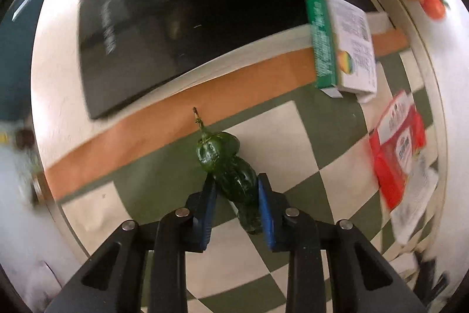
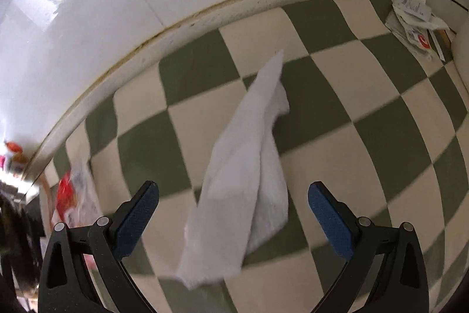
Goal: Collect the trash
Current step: 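Grasp the green pepper with the left gripper while the right grasps the white paper towel, then carry the pepper and paper towel over the white bin and open both grippers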
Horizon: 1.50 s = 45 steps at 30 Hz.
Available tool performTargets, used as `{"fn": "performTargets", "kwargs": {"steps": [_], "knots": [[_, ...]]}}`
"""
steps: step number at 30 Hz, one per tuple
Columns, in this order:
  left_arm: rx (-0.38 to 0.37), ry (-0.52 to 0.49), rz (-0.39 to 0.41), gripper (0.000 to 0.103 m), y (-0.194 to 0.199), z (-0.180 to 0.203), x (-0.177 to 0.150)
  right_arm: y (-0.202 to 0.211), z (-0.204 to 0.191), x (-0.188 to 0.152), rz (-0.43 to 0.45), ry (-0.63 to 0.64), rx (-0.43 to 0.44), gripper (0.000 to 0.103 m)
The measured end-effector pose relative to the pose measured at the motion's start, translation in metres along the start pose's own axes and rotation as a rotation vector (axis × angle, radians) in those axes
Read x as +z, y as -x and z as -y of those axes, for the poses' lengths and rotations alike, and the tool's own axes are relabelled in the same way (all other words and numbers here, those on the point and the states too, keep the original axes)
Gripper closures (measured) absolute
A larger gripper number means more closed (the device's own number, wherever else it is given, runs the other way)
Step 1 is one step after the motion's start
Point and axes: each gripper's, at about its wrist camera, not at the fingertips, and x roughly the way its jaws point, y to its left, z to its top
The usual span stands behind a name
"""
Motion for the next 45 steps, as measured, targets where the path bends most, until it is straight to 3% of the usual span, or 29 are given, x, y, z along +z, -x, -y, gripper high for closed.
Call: {"fn": "performTargets", "kwargs": {"steps": [3, 4, 5, 6, 9, 14, 20, 23, 29, 38, 42, 45], "knots": [[0.035, -0.097, 0.04, 0.082, 0.005, 0.009, -0.004, -0.01, -0.013, 0.004, 0.021, 0.061, -0.033, 0.033], [0.045, -0.121, 0.051, 0.082, 0.006, 0.015, -0.005, -0.012, -0.019, 0.004, 0.02, 0.095, -0.048, 0.071], [0.054, -0.152, 0.063, 0.082, 0.009, 0.018, -0.006, -0.012, -0.02, 0.004, 0.017, 0.102, -0.05, 0.092], [0.06, -0.189, 0.074, 0.082, 0.012, 0.021, -0.008, -0.009, -0.02, 0.002, 0.018, 0.096, -0.021, 0.095], [0.07, -0.287, 0.122, 0.082, 0.026, 0.03, -0.017, 0.015, -0.023, -0.005, 0.053, 0.115, 0.037, 0.097], [0.019, -0.342, 0.172, 0.082, 0.062, 0.019, -0.027, 0.055, -0.044, -0.033, 0.044, 0.228, 0.137, 0.098], [-0.027, -0.344, 0.206, 0.083, 0.096, -0.025, -0.038, 0.099, -0.089, -0.091, -0.049, 0.408, 0.284, 0.098], [-0.002, -0.343, 0.229, 0.083, 0.102, -0.054, -0.038, 0.116, -0.118, -0.135, -0.112, 0.489, 0.359, 0.098], [0.049, -0.275, 0.27, 0.083, 0.124, -0.145, -0.049, 0.142, -0.198, -0.249, -0.239, 0.709, 0.502, 0.098], [0.09, 0.023, 0.209, 0.083, 0.124, -0.338, -0.063, 0.155, -0.282, -0.471, -0.442, 1.057, 0.628, 0.099], [0.092, 0.158, 0.16, 0.083, 0.084, -0.418, -0.067, 0.129, -0.297, -0.566, -0.515, 1.177, 0.624, 0.099], [0.068, 0.237, 0.097, 0.083, 0.03, -0.469, -0.063, 0.075, -0.302, -0.647, -0.565, 1.256, 0.576, 0.099]]}}
